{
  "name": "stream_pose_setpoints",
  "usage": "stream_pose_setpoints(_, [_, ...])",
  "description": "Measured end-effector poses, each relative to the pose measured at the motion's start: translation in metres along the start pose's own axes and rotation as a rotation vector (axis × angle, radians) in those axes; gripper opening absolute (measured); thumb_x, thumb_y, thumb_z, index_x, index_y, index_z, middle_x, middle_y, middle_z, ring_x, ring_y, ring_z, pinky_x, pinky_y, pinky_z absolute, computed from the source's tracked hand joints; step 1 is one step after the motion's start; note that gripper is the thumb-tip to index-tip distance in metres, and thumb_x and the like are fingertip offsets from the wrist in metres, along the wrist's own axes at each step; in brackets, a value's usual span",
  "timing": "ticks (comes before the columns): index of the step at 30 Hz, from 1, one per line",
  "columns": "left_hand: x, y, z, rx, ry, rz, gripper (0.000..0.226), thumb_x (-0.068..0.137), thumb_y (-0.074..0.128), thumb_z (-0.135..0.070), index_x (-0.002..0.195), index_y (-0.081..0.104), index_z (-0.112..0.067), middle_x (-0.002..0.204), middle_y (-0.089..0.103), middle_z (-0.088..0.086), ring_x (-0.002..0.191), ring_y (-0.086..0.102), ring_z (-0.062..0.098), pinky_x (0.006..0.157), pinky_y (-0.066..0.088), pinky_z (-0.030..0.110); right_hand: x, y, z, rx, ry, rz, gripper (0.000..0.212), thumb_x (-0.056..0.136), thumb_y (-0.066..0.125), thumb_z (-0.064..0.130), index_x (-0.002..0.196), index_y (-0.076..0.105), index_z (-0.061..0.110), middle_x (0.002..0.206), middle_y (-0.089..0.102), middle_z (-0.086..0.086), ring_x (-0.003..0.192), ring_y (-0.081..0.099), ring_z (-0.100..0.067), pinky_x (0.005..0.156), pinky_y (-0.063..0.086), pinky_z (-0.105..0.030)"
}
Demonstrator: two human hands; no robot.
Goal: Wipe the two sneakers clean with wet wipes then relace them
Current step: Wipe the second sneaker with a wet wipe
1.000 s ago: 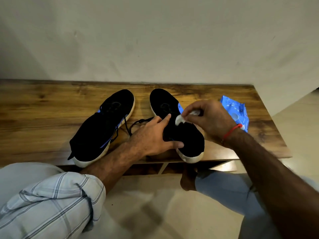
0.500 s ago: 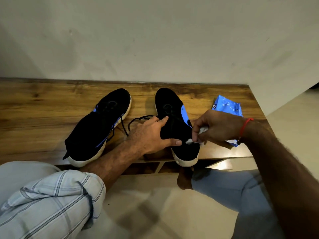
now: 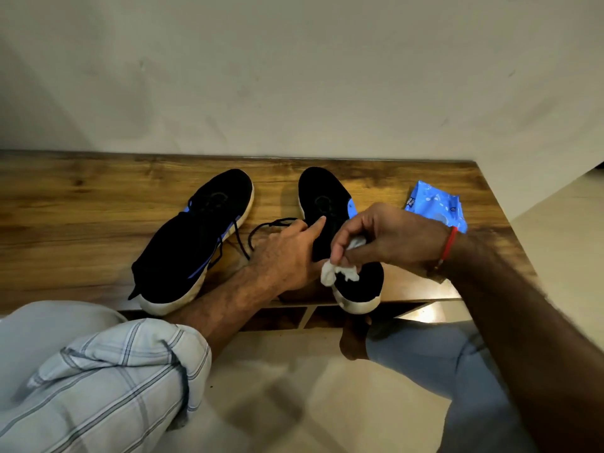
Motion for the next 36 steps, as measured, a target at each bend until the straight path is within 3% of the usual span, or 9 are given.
stream_pose_setpoints(4, [-0.005,-0.04,0.026,-0.267,-0.037,-0.106,0.067,0.097,0.061,-0.034,0.157,0.031,-0.038,0.122,0.063,-0.003,0.108,0.062,0.018,0.089,0.057,0.041,0.025,0.004,0.003,-0.017,-0.055,-0.199,0.007,0.086,0.074,0.009,0.09,0.076,0.015,0.084,0.075,-0.002,0.07,0.069,-0.017,0.069,0.057,-0.031])
stream_pose_setpoints(9, [-0.039,-0.102,0.113,-0.285,-0.297,-0.28,0.027,0.102,0.06,-0.022,0.126,0.069,-0.029,0.106,0.066,-0.008,0.104,0.064,0.018,0.087,0.047,0.029,0.05,0.027,0.025,-0.034,-0.129,-0.276,0.007,0.088,0.073,0.011,0.09,0.076,0.017,0.08,0.073,0.01,0.066,0.063,0.001,0.06,0.048,-0.016])
stream_pose_setpoints(15, [-0.082,-0.075,0.185,-0.518,-0.628,0.073,0.041,0.105,0.055,-0.029,0.144,0.053,-0.039,0.131,0.063,0.007,0.097,0.065,0.025,0.061,0.057,0.035,0.087,0.067,0.066,-0.047,-0.269,-0.451,0.008,0.089,0.072,0.015,0.095,0.077,0.018,0.097,0.073,0.01,0.091,0.068,-0.001,0.08,0.056,-0.022])
stream_pose_setpoints(18, [-0.086,-0.065,0.184,-0.653,-0.595,0.051,0.041,0.102,0.06,-0.026,0.142,0.056,-0.036,0.128,0.065,0.009,0.078,0.072,0.025,0.046,0.056,0.032,0.108,0.089,0.087,-0.17,-0.353,-0.496,0.012,0.09,0.07,0.01,0.098,0.077,0.013,0.106,0.071,0.002,0.099,0.066,-0.009,0.087,0.054,-0.024])
stream_pose_setpoints(23, [-0.085,-0.058,0.175,-0.646,-0.592,-0.066,0.039,0.098,0.067,-0.025,0.136,0.063,-0.023,0.114,0.072,0.011,0.062,0.075,0.024,0.056,0.064,0.039,0.124,0.135,0.094,-0.561,-0.216,-0.276,0.024,0.087,0.056,0.001,0.101,0.074,0.01,0.108,0.067,-0.008,0.103,0.062,-0.024,0.09,0.05,-0.035])
stream_pose_setpoints(28, [-0.086,-0.062,0.17,-0.622,-0.555,0.04,0.032,0.096,0.07,-0.029,0.127,0.068,-0.022,0.1,0.074,0.005,0.061,0.075,0.024,0.063,0.065,0.037,0.097,0.128,0.104,-0.164,-0.028,-0.08,0.016,0.086,0.064,0.004,0.085,0.075,0.016,0.085,0.075,0.004,0.076,0.069,-0.005,0.066,0.055,-0.021])
stream_pose_setpoints(30, [-0.085,-0.061,0.167,-0.642,-0.539,0.079,0.03,0.095,0.071,-0.03,0.124,0.07,-0.022,0.104,0.074,0.007,0.063,0.076,0.024,0.066,0.065,0.038,0.097,0.114,0.097,-0.109,-0.011,-0.161,0.016,0.088,0.065,0.005,0.084,0.074,0.017,0.076,0.071,0.009,0.067,0.066,0.001,0.059,0.051,-0.015])
stream_pose_setpoints(33, [-0.081,-0.058,0.16,-0.703,-0.553,0.089,0.031,0.095,0.071,-0.027,0.124,0.069,-0.016,0.1,0.074,0.015,0.064,0.076,0.027,0.067,0.065,0.042,0.106,0.099,0.087,-0.439,-0.166,-0.464,0.015,0.09,0.062,0.005,0.091,0.073,0.015,0.09,0.068,0.007,0.088,0.063,-0.006,0.08,0.054,-0.025])
stream_pose_setpoints(36, [-0.077,-0.055,0.155,-0.73,-0.599,0.062,0.033,0.096,0.07,-0.026,0.124,0.067,-0.008,0.09,0.075,0.019,0.061,0.075,0.028,0.061,0.064,0.04,0.109,0.112,0.078,-0.544,-0.209,-0.379,0.015,0.087,0.063,0.004,0.093,0.074,0.013,0.101,0.067,-0.001,0.097,0.061,-0.016,0.088,0.052,-0.032])
Point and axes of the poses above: each hand's wrist, its own x-axis towards the middle knuckle, its own y-axis out of the palm, z = x × y, the point moved 4 cm from there along x, towards the middle knuckle
